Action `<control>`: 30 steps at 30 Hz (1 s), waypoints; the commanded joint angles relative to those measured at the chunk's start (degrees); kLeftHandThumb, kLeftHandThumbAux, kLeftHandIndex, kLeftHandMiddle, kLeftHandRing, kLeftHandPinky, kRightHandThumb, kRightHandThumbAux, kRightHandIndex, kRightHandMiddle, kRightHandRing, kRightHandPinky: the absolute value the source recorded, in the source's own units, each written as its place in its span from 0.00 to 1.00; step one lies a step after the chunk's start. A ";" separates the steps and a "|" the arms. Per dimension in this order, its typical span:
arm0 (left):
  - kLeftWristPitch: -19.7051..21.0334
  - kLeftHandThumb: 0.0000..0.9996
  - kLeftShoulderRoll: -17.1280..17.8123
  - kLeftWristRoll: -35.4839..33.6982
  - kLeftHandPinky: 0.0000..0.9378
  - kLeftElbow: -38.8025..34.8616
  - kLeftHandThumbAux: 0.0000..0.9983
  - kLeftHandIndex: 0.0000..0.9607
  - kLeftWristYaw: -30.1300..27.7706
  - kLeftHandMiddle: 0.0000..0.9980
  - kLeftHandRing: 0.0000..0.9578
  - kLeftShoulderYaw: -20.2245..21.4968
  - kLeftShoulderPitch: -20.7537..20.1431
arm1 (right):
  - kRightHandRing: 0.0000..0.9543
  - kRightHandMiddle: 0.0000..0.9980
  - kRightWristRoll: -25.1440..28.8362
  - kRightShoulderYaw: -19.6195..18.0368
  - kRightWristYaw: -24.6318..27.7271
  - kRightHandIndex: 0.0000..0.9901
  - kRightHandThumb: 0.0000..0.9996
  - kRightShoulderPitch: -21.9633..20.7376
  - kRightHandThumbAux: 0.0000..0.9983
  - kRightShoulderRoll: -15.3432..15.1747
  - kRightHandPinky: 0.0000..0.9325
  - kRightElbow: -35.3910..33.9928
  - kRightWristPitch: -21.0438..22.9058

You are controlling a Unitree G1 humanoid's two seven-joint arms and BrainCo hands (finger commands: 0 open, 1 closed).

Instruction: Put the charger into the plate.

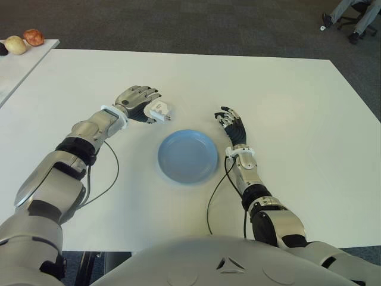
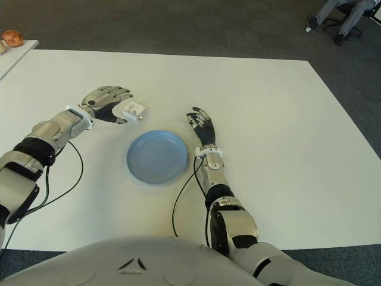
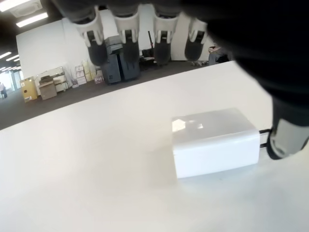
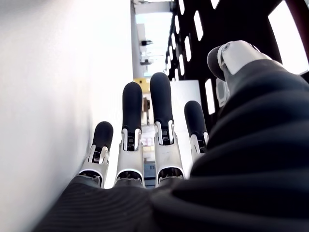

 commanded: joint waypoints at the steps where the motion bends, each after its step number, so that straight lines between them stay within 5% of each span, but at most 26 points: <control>1: 0.33 0.00 -2.70 -0.38 0.00 5.14 0.46 0.00 0.75 0.00 0.00 -1.48 -0.04 | 0.32 0.39 -0.02 0.14 -0.31 0.22 0.00 3.66 0.67 0.47 0.18 1.95 3.25; 30: 0.50 0.00 -9.47 -6.53 0.02 13.26 0.48 0.00 0.52 0.00 0.00 -2.42 0.79 | 0.33 0.38 0.48 0.03 0.26 0.20 0.00 4.50 0.66 0.90 0.21 0.38 4.31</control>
